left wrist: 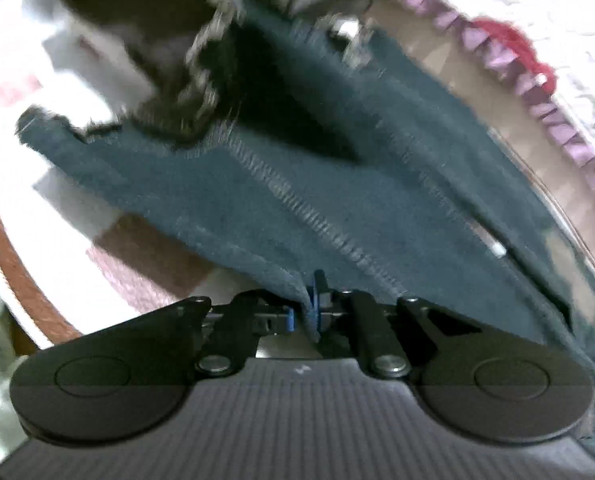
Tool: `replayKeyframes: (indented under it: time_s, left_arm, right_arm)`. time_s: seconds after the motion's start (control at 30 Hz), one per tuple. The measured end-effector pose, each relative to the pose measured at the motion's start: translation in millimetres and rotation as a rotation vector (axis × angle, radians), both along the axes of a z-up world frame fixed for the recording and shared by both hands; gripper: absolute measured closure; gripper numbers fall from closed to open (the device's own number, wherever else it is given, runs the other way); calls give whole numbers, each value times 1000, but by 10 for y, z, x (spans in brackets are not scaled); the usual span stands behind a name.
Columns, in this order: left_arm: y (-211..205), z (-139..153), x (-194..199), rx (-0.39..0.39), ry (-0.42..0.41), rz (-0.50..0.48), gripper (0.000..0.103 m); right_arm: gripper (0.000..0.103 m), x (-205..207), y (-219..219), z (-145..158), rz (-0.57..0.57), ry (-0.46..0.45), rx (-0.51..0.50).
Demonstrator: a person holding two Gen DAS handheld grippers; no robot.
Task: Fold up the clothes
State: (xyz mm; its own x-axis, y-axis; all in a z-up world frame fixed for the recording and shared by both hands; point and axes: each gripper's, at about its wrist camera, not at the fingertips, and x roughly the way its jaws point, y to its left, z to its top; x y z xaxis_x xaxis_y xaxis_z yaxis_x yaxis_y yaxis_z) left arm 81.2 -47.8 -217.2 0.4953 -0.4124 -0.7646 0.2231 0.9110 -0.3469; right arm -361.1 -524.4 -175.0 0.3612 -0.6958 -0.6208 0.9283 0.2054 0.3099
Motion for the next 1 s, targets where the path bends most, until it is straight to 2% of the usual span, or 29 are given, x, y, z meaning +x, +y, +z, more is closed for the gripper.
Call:
replayKeyframes:
  time_s: [0.1, 0.17, 0.2, 0.3, 0.37, 0.43, 0.57, 0.7, 0.83, 1.0]
  left_arm:
    - [-82, 438, -226, -8, -158, -76, 99]
    - [-248, 651, -361, 71, -316, -145, 99]
    - [-333, 707, -393, 103, -367, -166, 99]
    - [-526, 731, -366, 99, -392, -161, 99]
    - [-638, 793, -303, 74, -398, -163, 99]
    - [-754, 921, -192, 58, -435, -160, 99]
    - [-955, 1188, 123, 18, -524, -151, 99]
    - [-1204, 1099, 505, 24, -537, -217, 98]
    - [-1438, 923, 881, 17, -438, -212, 98]
    - [-1802, 896, 1347, 23, -391, -228, 98]
  right_arm:
    - [99, -117, 176, 266, -8, 17, -132]
    - [99, -239, 289, 428, -25, 25, -199]
    - [99, -291, 336, 503, -31, 30, -231]
    - [99, -317, 325, 573, -33, 53, -272]
    - [99, -282, 237, 592, -46, 29, -266]
    - [99, -205, 103, 622, -48, 13, -266]
    - [99, 90, -226, 761, -14, 43, -332]
    - [99, 454, -607, 891, 81, 115, -363]
    - [98, 703, -908, 783, 141, 167, -318]
    - [98, 947, -1221, 645, 192, 181, -256]
